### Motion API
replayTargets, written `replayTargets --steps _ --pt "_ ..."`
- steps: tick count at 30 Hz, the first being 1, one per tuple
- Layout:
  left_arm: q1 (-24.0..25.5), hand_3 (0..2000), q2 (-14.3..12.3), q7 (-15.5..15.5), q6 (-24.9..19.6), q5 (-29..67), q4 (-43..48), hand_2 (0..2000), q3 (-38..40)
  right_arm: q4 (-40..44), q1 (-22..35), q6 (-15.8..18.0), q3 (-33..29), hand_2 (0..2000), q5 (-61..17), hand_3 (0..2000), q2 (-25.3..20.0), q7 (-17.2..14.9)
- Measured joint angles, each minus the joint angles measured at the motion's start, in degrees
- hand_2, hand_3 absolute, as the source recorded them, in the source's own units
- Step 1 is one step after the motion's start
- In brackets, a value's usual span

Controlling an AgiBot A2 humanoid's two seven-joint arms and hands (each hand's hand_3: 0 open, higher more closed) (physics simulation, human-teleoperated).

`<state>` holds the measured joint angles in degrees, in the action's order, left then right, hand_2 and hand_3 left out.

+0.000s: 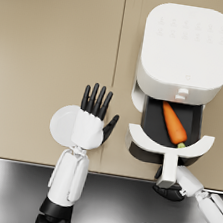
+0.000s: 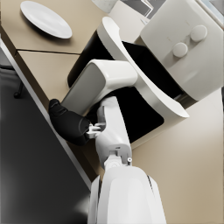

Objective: Pick up the carrot and place it into the air fryer

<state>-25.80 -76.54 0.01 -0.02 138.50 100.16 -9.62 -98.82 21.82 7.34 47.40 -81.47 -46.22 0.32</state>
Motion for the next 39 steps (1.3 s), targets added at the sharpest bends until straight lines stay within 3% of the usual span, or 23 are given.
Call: replayTargets --steps 17,20,26,30,39 --pt "-0.81 0 -0.51 0.00 -0.01 -0.03 -1.74 0 13.00 33.25 14.69 8.09 -8.67 2000 -0.50 2000 -21.76 0.83" --pt "-0.13 0 -0.52 0.00 -0.01 -0.03 -2.45 0 14.05 39.78 18.12 11.32 -10.68 2000 -0.48 2000 -25.20 1.03" --pt "-0.21 0 -0.54 0.00 -0.01 -0.03 -3.55 0 13.80 48.41 23.18 12.85 -11.16 2000 -0.39 2000 -28.64 0.85" --pt "-0.02 0 -0.57 0.00 -0.01 -0.03 -4.53 0 13.76 49.54 24.94 14.96 -9.71 2000 -0.38 2000 -28.20 1.16" --pt "0.06 0 -0.57 0.00 0.00 -0.03 -4.98 0 13.75 49.56 24.91 13.03 -8.83 2000 -0.34 2000 -28.05 2.07"
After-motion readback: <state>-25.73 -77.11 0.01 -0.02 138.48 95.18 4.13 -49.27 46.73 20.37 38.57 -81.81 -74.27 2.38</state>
